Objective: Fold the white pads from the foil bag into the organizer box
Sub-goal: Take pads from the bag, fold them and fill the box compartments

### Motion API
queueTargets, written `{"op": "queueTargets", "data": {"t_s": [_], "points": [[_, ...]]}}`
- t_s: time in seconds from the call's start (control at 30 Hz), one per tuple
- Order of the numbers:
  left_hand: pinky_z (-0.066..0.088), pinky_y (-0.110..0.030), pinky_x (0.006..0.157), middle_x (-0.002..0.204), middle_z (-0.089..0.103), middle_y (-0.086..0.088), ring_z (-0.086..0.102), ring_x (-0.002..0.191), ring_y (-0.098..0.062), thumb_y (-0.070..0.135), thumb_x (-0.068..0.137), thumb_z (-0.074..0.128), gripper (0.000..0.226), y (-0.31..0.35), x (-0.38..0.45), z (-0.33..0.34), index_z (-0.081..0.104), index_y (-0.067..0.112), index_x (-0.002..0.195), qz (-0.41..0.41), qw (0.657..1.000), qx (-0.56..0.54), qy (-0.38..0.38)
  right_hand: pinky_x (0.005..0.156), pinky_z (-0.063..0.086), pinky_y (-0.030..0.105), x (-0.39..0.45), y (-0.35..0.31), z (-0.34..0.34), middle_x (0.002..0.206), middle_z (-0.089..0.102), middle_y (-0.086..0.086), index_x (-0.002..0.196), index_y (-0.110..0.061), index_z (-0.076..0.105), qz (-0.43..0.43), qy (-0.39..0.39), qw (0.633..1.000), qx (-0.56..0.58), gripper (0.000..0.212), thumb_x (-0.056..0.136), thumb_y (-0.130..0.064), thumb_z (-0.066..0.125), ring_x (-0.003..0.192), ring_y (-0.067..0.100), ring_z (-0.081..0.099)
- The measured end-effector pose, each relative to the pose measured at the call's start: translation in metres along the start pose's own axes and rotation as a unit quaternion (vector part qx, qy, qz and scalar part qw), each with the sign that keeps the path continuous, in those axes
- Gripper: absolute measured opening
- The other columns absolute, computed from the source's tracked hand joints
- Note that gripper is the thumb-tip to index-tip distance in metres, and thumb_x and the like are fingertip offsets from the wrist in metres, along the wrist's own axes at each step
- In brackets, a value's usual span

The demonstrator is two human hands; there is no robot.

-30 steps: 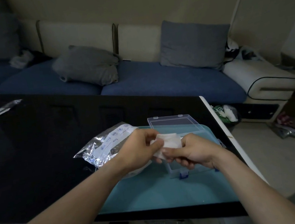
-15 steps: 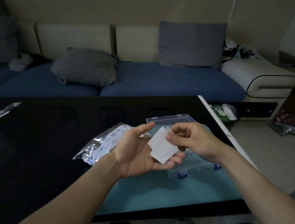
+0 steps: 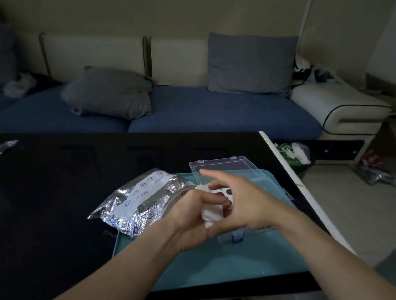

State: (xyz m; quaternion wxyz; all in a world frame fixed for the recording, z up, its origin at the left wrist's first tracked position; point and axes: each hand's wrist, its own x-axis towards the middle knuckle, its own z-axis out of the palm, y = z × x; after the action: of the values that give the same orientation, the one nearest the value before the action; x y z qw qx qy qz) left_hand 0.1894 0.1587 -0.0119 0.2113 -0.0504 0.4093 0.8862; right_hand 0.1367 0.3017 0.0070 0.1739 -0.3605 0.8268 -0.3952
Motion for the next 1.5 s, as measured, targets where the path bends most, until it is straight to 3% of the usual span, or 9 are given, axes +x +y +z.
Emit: {"op": "queueTargets", "data": {"t_s": [0.13,0.27,0.43,0.63,0.87,1.03,1.2,1.4,1.5], "points": [[0.051,-0.032,0.064,0.078,0.058,-0.01,0.057,0.067,-0.02,-0.003,0.09,0.043,0.029,-0.006,0.001,0.005,0.06,0.016,0.105,0.0,1.0,0.006,0.009,0.09,0.049,0.012,-0.001,-0.002,-0.005,0.12,0.061,-0.02,0.15,-0.037,0.04,-0.009,0.024,0.998,-0.051,0.107,0.06,-0.025,0.096,0.11,-0.006,0.06],[0.052,-0.03,0.059,0.091,0.062,-0.015,0.061,0.073,-0.022,0.001,0.087,0.054,0.029,-0.007,0.005,0.004,0.055,0.008,0.115,0.014,0.998,0.017,0.06,0.113,0.036,0.027,-0.004,-0.004,-0.006,0.149,0.043,-0.013,0.154,-0.033,0.034,0.025,-0.001,0.986,-0.163,0.117,0.055,-0.037,0.097,0.137,0.007,0.039],[0.047,-0.035,0.073,0.077,0.063,-0.009,0.057,0.072,-0.019,0.007,0.078,0.063,0.011,-0.007,0.005,0.008,0.063,0.006,0.089,-0.02,0.998,0.035,0.054,0.101,0.045,0.024,-0.005,0.003,-0.009,0.126,0.063,-0.012,0.126,-0.026,0.064,0.022,0.041,0.99,-0.131,0.077,0.057,-0.03,0.098,0.116,0.004,0.058],[0.052,-0.024,0.049,0.067,0.058,-0.008,0.058,0.055,-0.015,-0.007,0.093,0.046,0.021,-0.011,0.012,0.008,0.058,0.01,0.098,0.034,0.994,0.017,0.099,0.092,0.034,0.001,-0.006,0.009,-0.006,0.134,0.054,-0.024,0.146,-0.04,0.042,0.0,0.0,0.994,-0.113,0.112,0.049,-0.04,0.099,0.12,-0.008,0.049],[0.054,-0.033,0.062,0.078,0.053,-0.007,0.051,0.044,-0.015,0.025,0.095,0.049,0.019,-0.002,0.003,0.014,0.062,0.011,0.097,0.006,0.999,0.017,0.042,0.079,0.047,0.011,-0.004,0.01,-0.011,0.097,0.072,-0.015,0.108,-0.029,0.073,-0.004,0.09,0.989,-0.116,0.051,0.062,-0.037,0.095,0.093,-0.004,0.063],[0.055,-0.04,0.07,0.106,0.056,-0.018,0.062,0.067,-0.026,0.04,0.091,0.05,0.036,0.007,-0.002,0.007,0.062,0.008,0.1,-0.004,0.999,-0.031,-0.016,0.083,0.047,0.013,-0.004,0.008,-0.012,0.111,0.066,-0.018,0.118,-0.031,0.069,-0.011,0.105,0.991,-0.083,0.064,0.06,-0.038,0.096,0.101,-0.005,0.061],[0.056,-0.034,0.073,0.119,0.051,-0.019,0.061,0.091,-0.024,0.012,0.083,0.063,0.025,0.004,-0.003,0.007,0.064,0.006,0.108,-0.013,0.999,0.021,-0.025,0.095,0.042,0.01,-0.005,0.005,-0.008,0.133,0.047,-0.016,0.145,-0.039,0.044,-0.039,0.06,0.993,-0.098,0.112,0.049,-0.036,0.1,0.122,-0.005,0.046],[0.055,-0.042,0.078,0.101,0.066,-0.017,0.066,0.086,-0.026,0.007,0.084,0.062,0.029,0.001,-0.003,0.007,0.06,0.009,0.113,-0.026,0.997,0.067,-0.04,0.091,0.048,0.022,-0.002,0.003,-0.004,0.112,0.062,-0.02,0.118,-0.033,0.062,-0.05,0.057,0.987,-0.145,0.074,0.053,-0.033,0.098,0.106,-0.002,0.058],[0.047,-0.045,0.079,0.09,0.066,-0.011,0.064,0.078,-0.023,0.026,0.086,0.065,0.02,0.0,-0.003,0.007,0.062,0.018,0.104,-0.039,0.994,0.097,-0.01,0.09,0.044,0.018,-0.005,0.003,-0.004,0.118,0.056,-0.019,0.131,-0.037,0.053,-0.047,0.051,0.986,-0.149,0.089,0.054,-0.034,0.097,0.109,0.001,0.053]]}}
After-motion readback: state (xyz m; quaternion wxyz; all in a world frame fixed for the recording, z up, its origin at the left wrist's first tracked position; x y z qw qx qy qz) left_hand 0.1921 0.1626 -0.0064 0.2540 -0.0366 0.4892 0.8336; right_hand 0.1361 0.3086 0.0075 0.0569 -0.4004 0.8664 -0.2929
